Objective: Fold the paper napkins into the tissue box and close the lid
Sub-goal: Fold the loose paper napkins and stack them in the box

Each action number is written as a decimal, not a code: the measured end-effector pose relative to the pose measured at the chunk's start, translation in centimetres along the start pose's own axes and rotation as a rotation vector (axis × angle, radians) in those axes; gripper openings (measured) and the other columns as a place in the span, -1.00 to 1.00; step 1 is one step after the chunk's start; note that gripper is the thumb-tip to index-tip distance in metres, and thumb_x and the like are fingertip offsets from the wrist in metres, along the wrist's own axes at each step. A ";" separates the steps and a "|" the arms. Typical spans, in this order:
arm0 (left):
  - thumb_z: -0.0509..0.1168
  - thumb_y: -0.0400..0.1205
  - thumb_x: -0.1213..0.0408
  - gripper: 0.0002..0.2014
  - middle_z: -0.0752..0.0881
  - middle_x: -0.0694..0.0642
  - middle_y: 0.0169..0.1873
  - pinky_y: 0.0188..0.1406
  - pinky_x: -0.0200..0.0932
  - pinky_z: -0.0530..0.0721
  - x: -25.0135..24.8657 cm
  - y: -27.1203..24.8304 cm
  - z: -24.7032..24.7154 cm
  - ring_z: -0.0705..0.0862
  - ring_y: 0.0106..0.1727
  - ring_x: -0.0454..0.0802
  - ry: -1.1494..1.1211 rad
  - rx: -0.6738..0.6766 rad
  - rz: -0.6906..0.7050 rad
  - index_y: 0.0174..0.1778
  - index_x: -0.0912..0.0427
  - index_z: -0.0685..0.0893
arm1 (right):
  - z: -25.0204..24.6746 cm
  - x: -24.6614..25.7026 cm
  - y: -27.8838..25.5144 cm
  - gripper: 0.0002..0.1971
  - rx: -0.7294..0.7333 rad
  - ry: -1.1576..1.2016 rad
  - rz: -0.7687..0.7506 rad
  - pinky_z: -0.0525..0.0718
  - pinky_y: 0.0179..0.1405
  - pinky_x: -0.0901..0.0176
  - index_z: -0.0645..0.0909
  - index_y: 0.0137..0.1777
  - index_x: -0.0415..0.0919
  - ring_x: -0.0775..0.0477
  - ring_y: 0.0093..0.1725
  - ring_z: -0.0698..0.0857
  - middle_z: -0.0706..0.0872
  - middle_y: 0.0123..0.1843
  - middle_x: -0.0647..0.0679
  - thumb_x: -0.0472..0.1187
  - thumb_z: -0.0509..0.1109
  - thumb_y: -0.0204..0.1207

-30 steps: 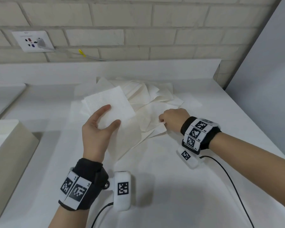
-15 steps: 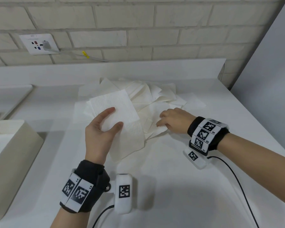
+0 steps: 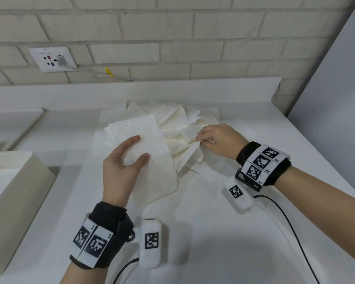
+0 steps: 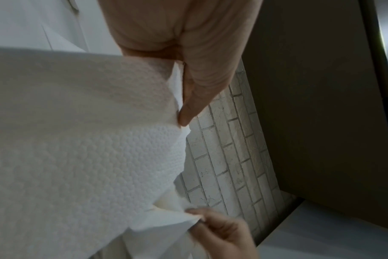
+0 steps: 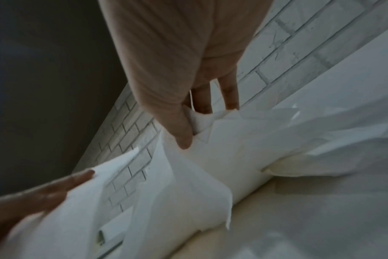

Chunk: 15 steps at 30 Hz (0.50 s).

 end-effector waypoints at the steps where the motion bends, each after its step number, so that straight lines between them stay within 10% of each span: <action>1: 0.49 0.45 0.45 -0.60 0.71 -0.22 0.13 0.39 0.10 0.55 -0.1 0.0 0.0 0.64 0.29 -0.08 0.004 -0.001 0.003 0.03 -0.18 0.73 | -0.3 0.1 0.1 -0.81 -0.062 0.037 -0.029 0.63 0.07 0.00 0.77 0.03 -0.30 -0.17 0.04 0.71 0.77 0.05 -0.13 -0.34 0.33 0.54; 6: 0.48 0.46 0.47 -0.60 0.69 -0.28 0.10 0.41 0.07 0.54 -0.3 -0.1 -0.2 0.62 0.31 -0.14 0.026 -0.001 0.008 0.06 -0.14 0.72 | -2.5 1.1 0.6 -0.76 -0.276 0.095 -0.056 0.65 -0.12 -0.03 0.70 -0.12 -0.35 -0.19 -0.14 0.69 0.71 -0.14 -0.13 -0.23 0.23 0.50; 15: 0.40 0.56 0.38 -0.64 0.67 -0.15 0.23 0.46 0.08 0.49 0.0 0.3 -0.1 0.58 0.37 -0.08 0.042 -0.027 -0.022 0.15 -0.18 0.67 | -6.3 2.0 0.9 -0.79 -0.583 0.232 0.033 0.39 -0.20 0.58 0.58 -0.21 -0.39 0.00 -0.23 0.50 0.57 -0.26 -0.09 -0.25 0.23 0.54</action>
Point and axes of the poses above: each hand's wrist, its own y-axis towards the middle knuckle, its own z-axis out of the palm, x = y × z, the point moved 2 cm from there along y, towards the middle knuckle
